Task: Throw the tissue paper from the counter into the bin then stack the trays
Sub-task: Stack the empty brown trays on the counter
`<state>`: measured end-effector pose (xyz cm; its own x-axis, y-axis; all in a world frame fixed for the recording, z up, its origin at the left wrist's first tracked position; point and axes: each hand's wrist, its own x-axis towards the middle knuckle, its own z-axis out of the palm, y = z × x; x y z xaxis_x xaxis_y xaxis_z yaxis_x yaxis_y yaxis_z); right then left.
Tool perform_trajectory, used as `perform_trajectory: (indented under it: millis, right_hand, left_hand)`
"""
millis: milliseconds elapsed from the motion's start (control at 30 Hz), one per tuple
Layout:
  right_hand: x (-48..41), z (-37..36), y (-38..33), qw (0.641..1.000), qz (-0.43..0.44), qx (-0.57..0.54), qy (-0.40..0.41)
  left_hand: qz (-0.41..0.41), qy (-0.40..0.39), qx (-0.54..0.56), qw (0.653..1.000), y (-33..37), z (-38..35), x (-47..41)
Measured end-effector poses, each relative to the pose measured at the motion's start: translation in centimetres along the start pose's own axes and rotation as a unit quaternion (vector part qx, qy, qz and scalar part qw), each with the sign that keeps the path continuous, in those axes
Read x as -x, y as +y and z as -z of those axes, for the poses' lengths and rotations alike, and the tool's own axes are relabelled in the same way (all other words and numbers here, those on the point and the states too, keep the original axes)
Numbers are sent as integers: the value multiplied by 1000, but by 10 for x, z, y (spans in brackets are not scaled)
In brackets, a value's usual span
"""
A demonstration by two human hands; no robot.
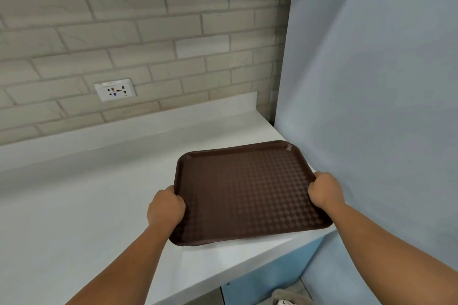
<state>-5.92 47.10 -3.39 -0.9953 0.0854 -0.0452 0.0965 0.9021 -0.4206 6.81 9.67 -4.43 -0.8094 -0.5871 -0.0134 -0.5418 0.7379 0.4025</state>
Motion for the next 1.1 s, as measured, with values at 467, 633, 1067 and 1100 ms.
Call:
perform_trajectory:
  millis: [467, 633, 1067, 1100]
  right_hand:
    - [-29, -15, 10, 1000, 20, 0, 10]
    - [-37, -19, 18, 999, 43, 4, -12]
    - [-43, -21, 23, 998, 30, -1, -51]
    - [-38, -22, 24, 999, 27, -15, -28]
  left_hand:
    - [13, -18, 53, 998, 14, -26, 2]
    - [26, -40, 38, 998, 17, -28, 7]
    - [20, -46, 58, 997, 6, -33, -3]
    - [17, -44, 62, 997, 4, -33, -1]
